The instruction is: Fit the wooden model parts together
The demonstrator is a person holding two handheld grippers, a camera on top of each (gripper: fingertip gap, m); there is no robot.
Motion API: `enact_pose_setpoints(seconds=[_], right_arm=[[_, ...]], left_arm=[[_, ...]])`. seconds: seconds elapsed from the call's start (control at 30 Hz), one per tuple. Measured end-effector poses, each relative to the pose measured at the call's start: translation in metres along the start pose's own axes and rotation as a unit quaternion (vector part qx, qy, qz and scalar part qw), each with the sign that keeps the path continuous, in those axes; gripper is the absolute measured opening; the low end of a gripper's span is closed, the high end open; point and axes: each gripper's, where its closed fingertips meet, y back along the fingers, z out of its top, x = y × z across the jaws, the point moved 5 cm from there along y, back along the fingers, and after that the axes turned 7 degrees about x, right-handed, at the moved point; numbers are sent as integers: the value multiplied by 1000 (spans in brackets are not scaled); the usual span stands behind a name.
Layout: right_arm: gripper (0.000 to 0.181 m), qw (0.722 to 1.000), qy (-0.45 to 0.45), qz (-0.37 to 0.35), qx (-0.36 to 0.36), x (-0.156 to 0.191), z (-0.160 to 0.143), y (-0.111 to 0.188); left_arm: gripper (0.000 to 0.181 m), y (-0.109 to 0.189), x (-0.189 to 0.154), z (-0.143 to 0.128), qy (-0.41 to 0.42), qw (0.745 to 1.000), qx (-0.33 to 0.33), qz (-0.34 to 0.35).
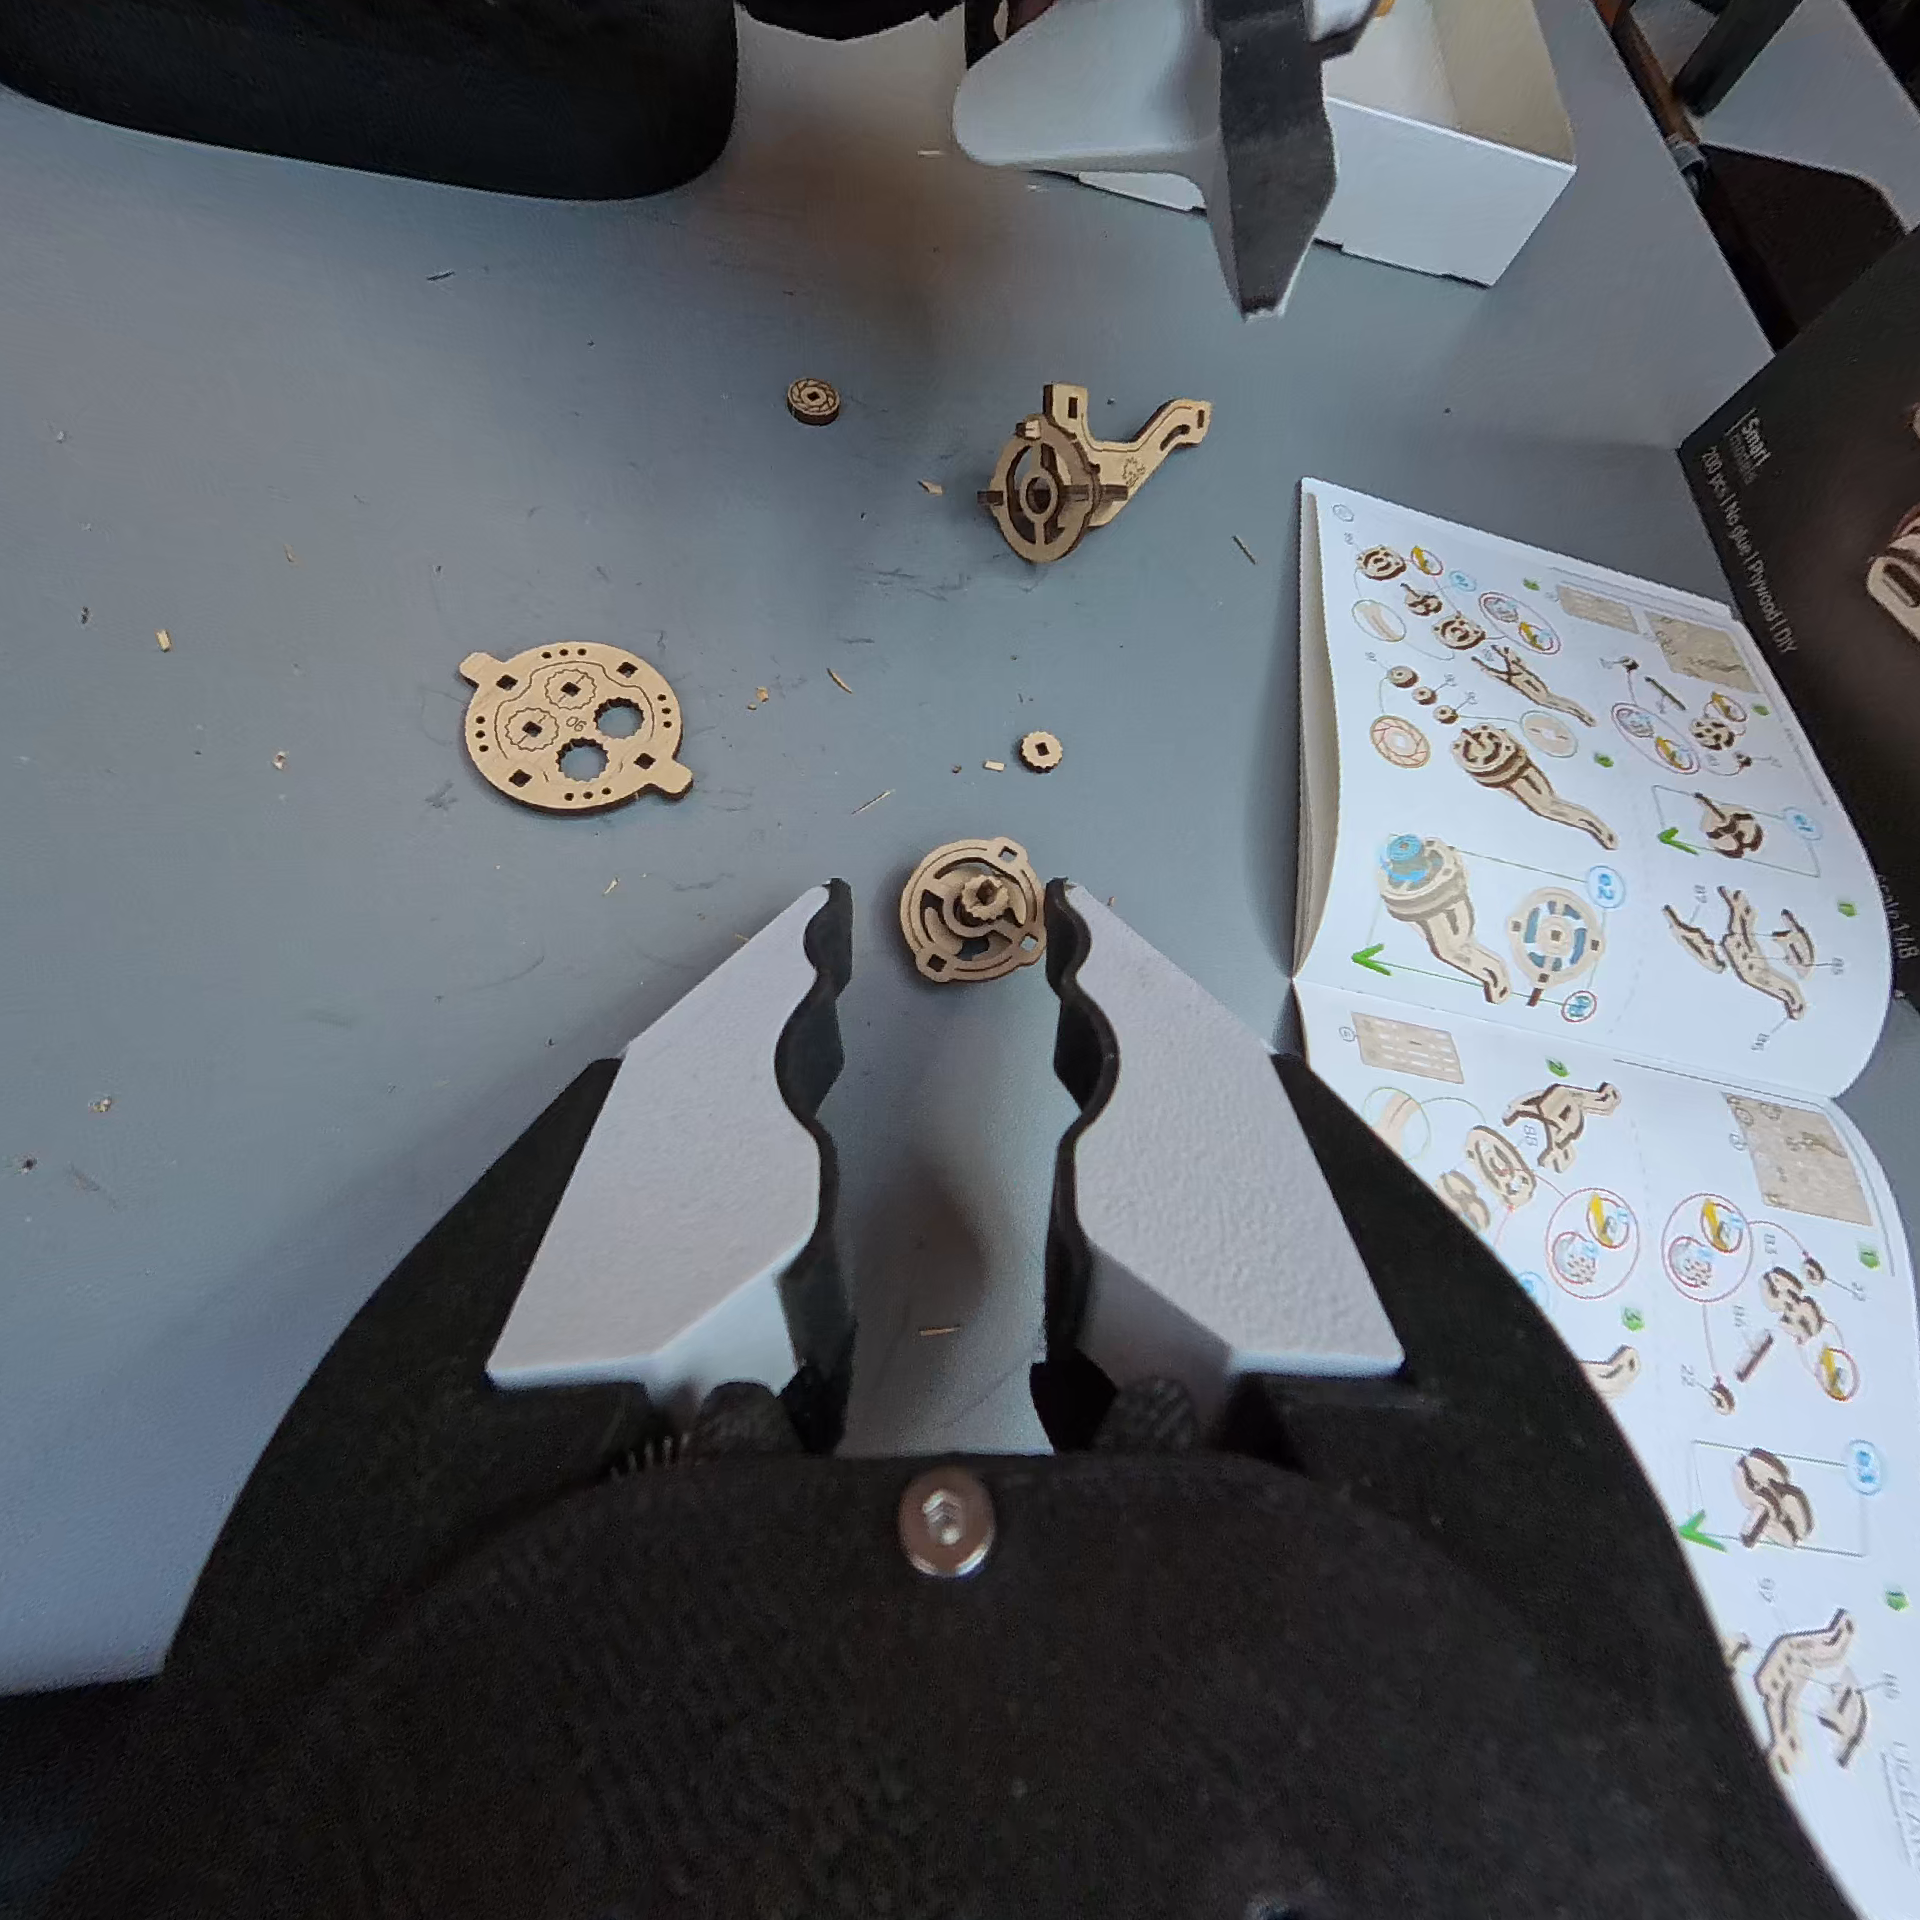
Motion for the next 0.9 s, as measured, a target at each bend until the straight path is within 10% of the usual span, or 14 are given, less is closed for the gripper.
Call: enact_pose_setpoints(seconds=[0.9], right_arm=[[45,992,82,91,-9,-15,0,1]], left_arm=[[25,-4,7,-2,10,1000,9,10]])
